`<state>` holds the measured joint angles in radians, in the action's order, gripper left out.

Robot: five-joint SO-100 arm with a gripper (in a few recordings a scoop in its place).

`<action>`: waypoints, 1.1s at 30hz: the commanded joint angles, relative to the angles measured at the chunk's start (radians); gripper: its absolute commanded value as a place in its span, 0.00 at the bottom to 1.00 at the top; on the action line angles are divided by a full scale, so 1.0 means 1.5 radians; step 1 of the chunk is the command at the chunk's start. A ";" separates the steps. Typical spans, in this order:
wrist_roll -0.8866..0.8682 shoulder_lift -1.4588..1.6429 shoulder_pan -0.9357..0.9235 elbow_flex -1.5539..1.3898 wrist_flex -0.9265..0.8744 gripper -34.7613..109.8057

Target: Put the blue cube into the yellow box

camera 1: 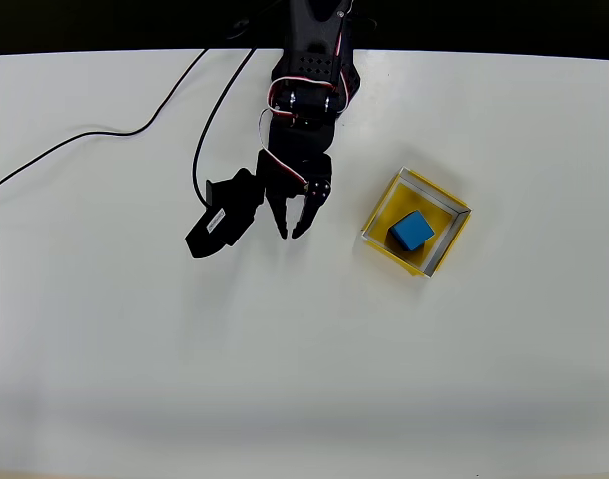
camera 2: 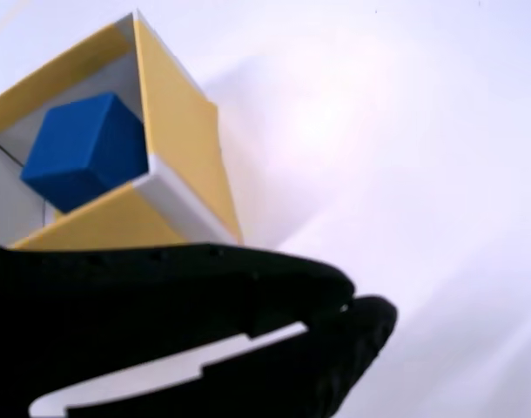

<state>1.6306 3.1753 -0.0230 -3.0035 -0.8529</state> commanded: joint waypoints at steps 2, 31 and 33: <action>-0.005 0.085 0.003 -0.061 -0.046 0.24; -0.128 0.111 0.014 -0.094 -0.321 0.24; -0.128 0.111 0.014 -0.094 -0.321 0.24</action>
<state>1.4327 3.3165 -0.0031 -3.1170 -1.3223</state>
